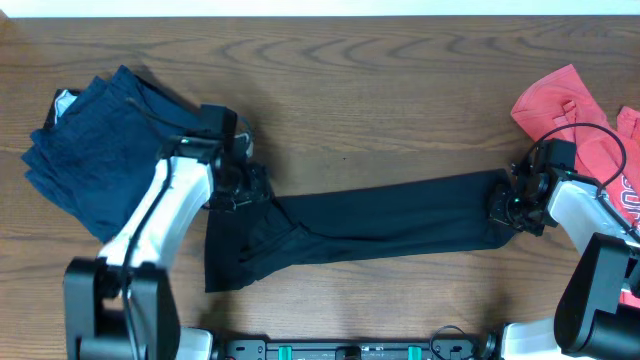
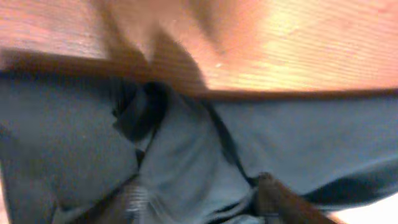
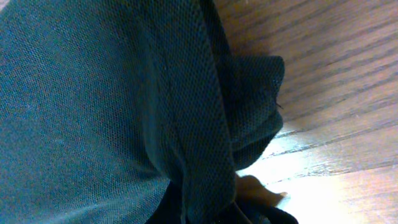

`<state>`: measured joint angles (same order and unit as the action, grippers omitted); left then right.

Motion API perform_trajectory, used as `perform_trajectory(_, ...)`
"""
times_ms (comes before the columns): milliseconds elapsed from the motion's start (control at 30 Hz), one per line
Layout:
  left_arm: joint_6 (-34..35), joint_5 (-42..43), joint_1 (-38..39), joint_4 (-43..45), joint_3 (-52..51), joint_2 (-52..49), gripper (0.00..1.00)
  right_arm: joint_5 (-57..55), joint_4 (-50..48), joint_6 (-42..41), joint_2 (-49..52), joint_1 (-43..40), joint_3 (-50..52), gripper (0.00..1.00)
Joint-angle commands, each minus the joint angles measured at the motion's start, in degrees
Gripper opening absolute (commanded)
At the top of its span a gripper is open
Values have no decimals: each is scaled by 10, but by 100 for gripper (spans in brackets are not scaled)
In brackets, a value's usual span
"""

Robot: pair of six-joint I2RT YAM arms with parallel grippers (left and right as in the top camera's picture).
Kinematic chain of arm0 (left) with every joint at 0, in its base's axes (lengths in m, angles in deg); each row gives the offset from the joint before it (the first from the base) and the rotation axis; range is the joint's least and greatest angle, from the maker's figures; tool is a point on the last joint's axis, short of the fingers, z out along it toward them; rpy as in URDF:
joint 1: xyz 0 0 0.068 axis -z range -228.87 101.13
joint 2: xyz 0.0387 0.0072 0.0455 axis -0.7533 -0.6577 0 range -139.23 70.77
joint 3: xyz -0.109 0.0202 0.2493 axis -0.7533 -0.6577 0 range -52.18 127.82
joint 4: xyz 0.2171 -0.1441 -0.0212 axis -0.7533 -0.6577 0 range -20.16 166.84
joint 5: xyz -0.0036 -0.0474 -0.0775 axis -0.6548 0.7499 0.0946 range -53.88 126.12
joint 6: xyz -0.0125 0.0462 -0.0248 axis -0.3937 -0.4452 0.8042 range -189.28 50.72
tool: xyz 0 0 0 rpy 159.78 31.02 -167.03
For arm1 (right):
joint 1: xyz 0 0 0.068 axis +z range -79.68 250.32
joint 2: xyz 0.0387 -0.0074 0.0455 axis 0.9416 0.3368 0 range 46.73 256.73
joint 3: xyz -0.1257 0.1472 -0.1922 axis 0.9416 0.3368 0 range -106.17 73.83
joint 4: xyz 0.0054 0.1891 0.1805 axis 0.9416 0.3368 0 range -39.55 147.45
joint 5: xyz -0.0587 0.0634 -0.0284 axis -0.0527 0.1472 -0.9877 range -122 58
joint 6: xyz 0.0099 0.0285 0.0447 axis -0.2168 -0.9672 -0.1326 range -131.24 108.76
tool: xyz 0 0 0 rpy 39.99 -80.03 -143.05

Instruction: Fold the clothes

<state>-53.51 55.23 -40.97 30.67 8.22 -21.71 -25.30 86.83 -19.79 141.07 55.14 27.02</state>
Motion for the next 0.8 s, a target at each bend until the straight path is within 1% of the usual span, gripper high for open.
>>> perform_trajectory(0,2,-6,-3,2,-10,-45,34,-73,-6,-8,37,-13,21,1)
perform_trajectory(33,3,-7,-3,3,-9,-54,21,-73,-4,-8,37,-13,21,1)
perform_trajectory(67,2,-8,-3,2,-9,-61,11,-73,-3,-7,37,-13,21,1)
perform_trajectory(100,3,-7,-5,-2,-9,-65,6,-73,-1,-7,37,-13,21,1)
perform_trajectory(167,14,-18,-11,-25,-9,-64,5,-73,0,-6,37,-13,21,1)
perform_trajectory(267,70,-87,-34,-82,-9,-49,6,-73,2,-6,37,-13,21,1)
perform_trajectory(367,93,-141,-66,-111,-9,-27,6,-73,2,-6,37,-13,21,1)
perform_trajectory(467,103,-148,-96,-112,-9,-14,6,-73,2,-6,37,-13,21,1)
perform_trajectory(567,104,-142,-104,-112,-10,-16,7,-73,2,-6,37,-13,21,0)
perform_trajectory(600,104,-140,-104,-113,-10,-16,11,-73,2,-6,37,-13,21,1)
perform_trajectory(633,104,-138,-103,-113,-11,-16,31,-73,2,-6,37,-13,21,1)
perform_trajectory(667,104,-134,-102,-115,-11,-16,45,-73,2,-6,37,-13,21,1)
perform_trajectory(700,101,-126,-101,-118,-11,-16,55,-73,2,-6,37,-13,21,1)
perform_trajectory(767,89,-105,-101,-129,-11,-16,57,-73,2,-6,37,-13,21,1)
